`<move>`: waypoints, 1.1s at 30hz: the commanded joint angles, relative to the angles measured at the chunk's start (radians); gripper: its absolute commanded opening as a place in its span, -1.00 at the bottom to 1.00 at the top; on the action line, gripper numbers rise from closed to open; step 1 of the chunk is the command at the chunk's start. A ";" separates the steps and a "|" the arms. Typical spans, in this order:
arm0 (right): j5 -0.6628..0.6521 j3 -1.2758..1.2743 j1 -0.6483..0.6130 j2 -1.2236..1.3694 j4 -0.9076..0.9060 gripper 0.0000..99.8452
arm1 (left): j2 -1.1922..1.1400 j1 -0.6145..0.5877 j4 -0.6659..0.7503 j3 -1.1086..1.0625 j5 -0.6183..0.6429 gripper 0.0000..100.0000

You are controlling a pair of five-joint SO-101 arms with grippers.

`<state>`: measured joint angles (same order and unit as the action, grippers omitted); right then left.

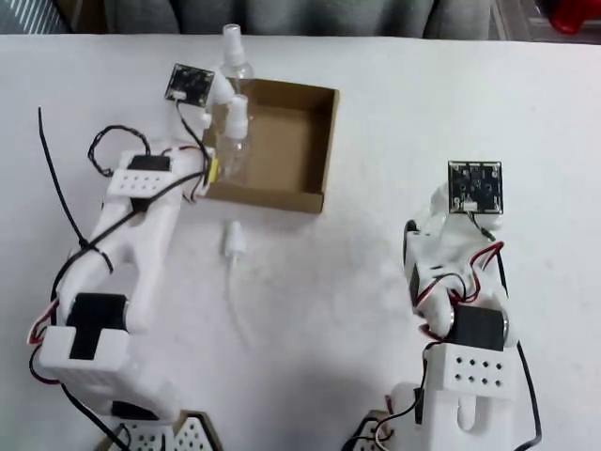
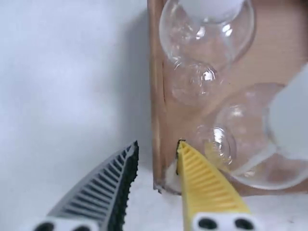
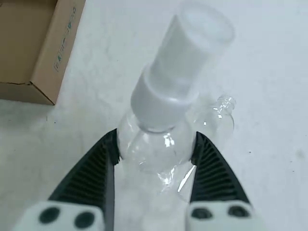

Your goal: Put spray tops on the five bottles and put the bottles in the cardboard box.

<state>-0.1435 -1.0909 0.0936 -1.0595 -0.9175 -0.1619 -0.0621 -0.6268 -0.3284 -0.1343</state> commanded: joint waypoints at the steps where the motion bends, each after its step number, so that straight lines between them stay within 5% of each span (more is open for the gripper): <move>1: 0.008 -0.011 -0.007 0.025 -0.004 -0.97 | 0.004 -0.019 0.008 0.006 0.005 -0.73; 33: 0.009 -0.011 -0.001 0.022 -0.002 -0.97 | -0.051 0.054 -0.052 0.009 0.012 -0.94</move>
<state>-0.1435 -1.0909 0.0936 -1.0595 -0.9175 -0.2171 -0.0376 -0.6559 -0.3284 -0.1297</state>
